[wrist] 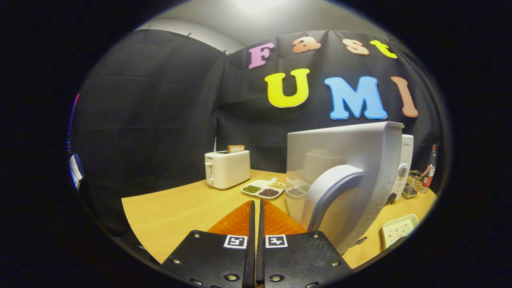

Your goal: Open the microwave, put the food inside, and close the microwave door.

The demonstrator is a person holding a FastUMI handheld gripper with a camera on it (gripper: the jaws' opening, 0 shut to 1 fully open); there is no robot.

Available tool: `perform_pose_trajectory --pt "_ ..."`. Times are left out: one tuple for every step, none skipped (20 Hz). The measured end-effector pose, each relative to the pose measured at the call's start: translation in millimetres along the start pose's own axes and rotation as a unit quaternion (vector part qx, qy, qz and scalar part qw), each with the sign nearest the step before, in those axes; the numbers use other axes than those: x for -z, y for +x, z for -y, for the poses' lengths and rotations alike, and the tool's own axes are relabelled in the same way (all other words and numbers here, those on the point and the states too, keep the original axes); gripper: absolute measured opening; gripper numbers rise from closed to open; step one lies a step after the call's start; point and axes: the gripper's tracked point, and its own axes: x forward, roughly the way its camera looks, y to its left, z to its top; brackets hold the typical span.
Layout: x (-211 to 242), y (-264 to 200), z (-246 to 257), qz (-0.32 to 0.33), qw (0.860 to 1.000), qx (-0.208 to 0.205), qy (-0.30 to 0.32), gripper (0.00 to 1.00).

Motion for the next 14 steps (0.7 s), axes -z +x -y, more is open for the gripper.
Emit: perform_pose_trajectory --pt "0.5 1.0 13.1 -0.001 1.0 0.015 0.006 0.03" --pt "-1.3 2.1 26.8 0.002 0.999 0.031 0.011 0.03" --pt "-1.9 3.2 39.5 0.001 0.999 0.045 0.016 0.03" --pt "-1.6 5.6 52.2 0.0 0.998 0.054 0.024 0.02" --pt "-0.3 6.8 64.2 -0.003 0.997 0.063 0.032 0.02" --pt "0.4 8.2 77.0 -0.006 0.997 0.074 0.038 0.02" --pt "0.3 9.6 88.8 -0.007 0.995 0.085 0.042 0.03" --pt "0.6 8.0 99.0 -0.008 0.994 0.096 0.046 0.03" --pt "0.6 8.7 109.6 -0.009 0.993 0.106 0.048 0.02" --pt "1.5 9.6 120.2 -0.011 0.992 0.118 0.047 0.02" --pt "1.9 11.0 130.7 -0.012 0.991 0.131 0.041 0.03" --pt "2.4 10.8 141.0 -0.014 0.989 0.141 0.036 0.02" --pt "2.0 10.9 149.6 -0.013 0.988 0.15 0.033 0.02" --pt "1.6 12.1 157.9 -0.013 0.987 0.159 0.031 0.02"
